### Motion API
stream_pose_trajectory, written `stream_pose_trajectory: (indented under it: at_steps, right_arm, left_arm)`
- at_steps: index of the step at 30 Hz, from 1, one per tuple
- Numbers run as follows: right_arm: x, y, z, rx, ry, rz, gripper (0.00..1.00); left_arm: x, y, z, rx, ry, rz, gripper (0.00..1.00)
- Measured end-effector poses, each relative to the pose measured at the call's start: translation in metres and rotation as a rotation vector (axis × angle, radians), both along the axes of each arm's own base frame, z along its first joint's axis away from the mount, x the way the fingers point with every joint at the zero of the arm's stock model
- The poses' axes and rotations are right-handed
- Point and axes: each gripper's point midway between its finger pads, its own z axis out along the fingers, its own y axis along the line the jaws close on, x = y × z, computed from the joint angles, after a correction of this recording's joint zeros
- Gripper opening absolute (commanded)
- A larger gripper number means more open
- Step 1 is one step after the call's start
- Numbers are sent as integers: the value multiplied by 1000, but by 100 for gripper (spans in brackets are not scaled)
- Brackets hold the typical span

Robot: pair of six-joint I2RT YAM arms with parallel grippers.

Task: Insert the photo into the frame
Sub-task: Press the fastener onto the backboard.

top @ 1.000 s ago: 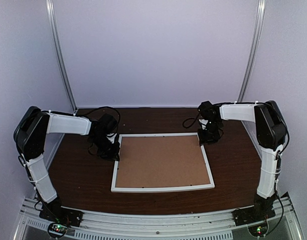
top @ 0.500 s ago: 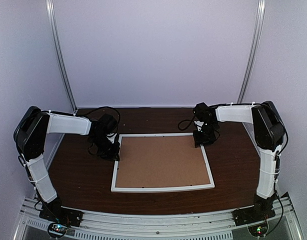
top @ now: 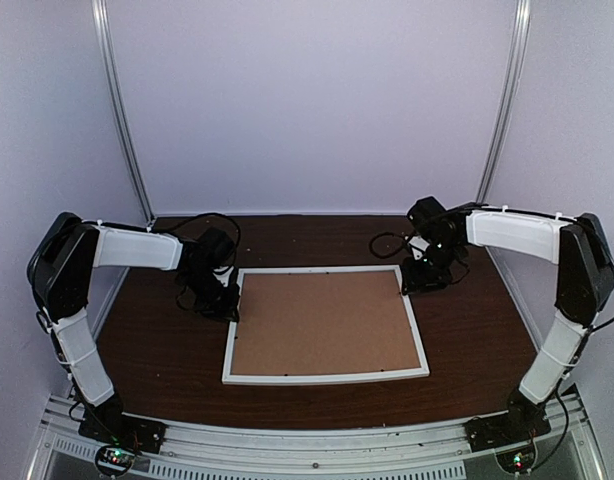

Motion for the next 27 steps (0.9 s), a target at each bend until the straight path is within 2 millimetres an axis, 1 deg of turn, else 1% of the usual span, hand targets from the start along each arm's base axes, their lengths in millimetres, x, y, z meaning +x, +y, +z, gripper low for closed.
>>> stream_pose_trajectory:
  at_steps: [3,8,12,19,24,27]
  right_arm:
    - [-18,-9,-5,-15,29,-1,48]
    - [-47,-24,-24,-53,97,-4,48]
    - [-60,-31,-37,-77,139,-6,48]
    - [-63,-32,-48,-84,154,-6,48]
    - [-60,-31,-52,-84,154,-6,48]
    - [-59,-30,-58,-86,162,-6,47]
  left_arm:
    - [0,0,0,1,-1,0,22]
    - [1,1,0,4,-3,1,23]
    - [1,1,0,5,-4,1,23]
    - [1,1,0,6,-4,2,23]
    - [1,1,0,6,-4,2,23]
    - [1,1,0,7,-4,2,23]
